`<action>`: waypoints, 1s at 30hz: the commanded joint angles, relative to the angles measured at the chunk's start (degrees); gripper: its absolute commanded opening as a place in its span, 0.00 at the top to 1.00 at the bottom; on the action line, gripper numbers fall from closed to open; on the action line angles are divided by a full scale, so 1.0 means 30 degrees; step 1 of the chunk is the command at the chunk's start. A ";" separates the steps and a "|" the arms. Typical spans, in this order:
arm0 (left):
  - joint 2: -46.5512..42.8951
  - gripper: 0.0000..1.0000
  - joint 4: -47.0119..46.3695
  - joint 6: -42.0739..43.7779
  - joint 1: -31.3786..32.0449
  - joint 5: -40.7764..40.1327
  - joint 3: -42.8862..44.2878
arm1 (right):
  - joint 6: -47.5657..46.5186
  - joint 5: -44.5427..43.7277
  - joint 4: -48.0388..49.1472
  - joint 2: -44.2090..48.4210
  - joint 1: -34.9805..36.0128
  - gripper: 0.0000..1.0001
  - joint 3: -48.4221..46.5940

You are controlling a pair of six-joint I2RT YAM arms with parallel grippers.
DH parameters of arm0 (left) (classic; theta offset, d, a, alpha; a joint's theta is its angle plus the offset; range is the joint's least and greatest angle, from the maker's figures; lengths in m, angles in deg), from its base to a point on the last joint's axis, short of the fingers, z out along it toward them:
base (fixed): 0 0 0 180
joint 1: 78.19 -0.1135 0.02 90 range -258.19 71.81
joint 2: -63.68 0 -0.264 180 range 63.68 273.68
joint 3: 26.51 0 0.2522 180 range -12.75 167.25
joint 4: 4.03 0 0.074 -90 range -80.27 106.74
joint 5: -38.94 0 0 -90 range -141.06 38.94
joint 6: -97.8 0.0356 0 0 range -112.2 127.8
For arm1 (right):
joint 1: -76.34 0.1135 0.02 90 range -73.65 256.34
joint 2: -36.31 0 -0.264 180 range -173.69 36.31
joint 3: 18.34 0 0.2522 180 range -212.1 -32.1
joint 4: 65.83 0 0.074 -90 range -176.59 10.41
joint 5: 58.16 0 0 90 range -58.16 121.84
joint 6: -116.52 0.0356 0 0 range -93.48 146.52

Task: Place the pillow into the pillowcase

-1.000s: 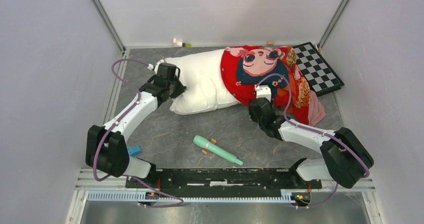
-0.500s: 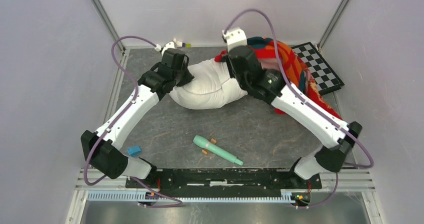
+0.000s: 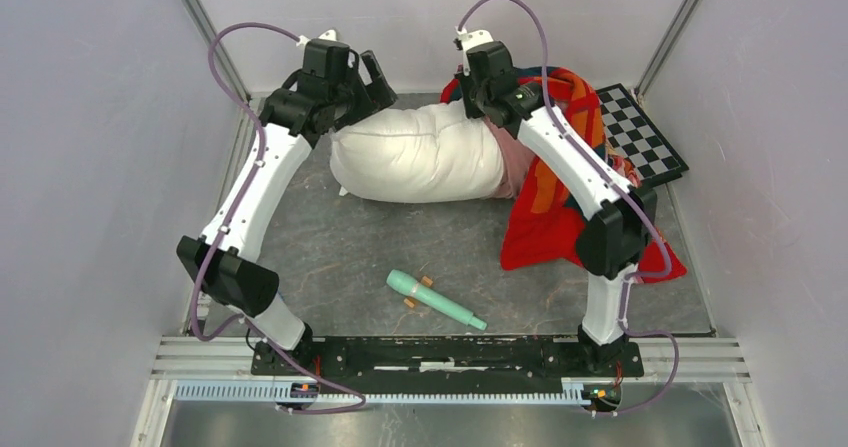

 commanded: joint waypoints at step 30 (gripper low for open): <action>0.3651 0.98 -0.5319 0.1687 -0.0229 -0.4209 -0.4725 | -0.0585 0.3229 0.0377 0.0178 -0.1851 0.28 -0.0976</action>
